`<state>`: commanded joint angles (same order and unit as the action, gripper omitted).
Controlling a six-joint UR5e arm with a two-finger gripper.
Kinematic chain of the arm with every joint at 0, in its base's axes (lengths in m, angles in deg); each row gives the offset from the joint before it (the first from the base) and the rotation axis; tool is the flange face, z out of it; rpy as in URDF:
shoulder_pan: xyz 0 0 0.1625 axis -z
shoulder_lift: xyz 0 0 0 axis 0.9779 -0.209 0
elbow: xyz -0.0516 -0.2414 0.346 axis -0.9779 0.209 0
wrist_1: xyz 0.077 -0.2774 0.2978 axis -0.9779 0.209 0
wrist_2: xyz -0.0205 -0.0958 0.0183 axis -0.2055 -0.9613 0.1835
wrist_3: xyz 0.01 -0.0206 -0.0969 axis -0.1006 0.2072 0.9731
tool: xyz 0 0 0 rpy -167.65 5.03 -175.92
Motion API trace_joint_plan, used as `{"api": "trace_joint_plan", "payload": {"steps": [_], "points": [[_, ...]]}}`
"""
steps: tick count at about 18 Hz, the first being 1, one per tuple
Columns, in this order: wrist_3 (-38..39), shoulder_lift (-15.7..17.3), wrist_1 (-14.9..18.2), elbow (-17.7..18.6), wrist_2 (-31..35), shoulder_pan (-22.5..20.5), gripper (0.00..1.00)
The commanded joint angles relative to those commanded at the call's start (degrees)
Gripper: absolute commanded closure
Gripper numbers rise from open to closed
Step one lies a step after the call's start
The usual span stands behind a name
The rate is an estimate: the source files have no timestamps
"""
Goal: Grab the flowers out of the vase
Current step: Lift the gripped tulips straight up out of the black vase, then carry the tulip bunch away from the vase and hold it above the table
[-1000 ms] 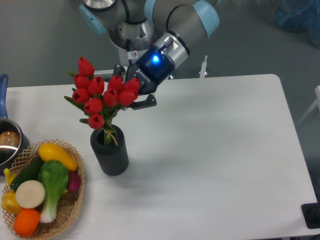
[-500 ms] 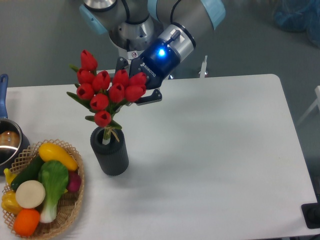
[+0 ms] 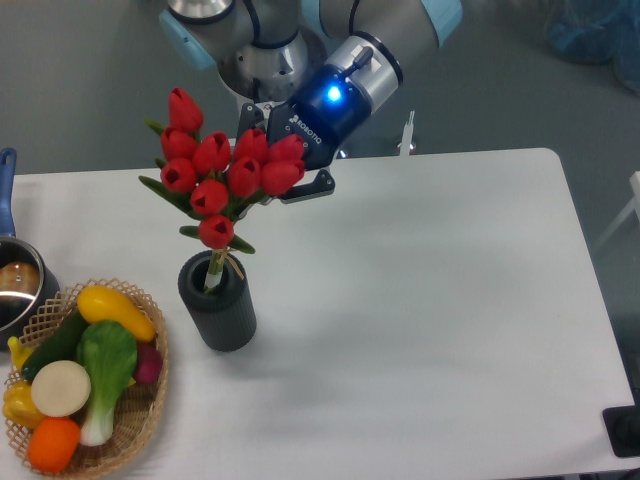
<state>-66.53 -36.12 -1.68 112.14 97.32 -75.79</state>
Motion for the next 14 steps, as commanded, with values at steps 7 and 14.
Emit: {"api": "trace_joint_plan", "payload": {"steps": [7,14], "points": [[0.3,0.5,0.1,0.0,0.1,-1.2,1.0],[-3.7,0.2,-0.4,-4.9,7.1,-4.2,1.0]]}}
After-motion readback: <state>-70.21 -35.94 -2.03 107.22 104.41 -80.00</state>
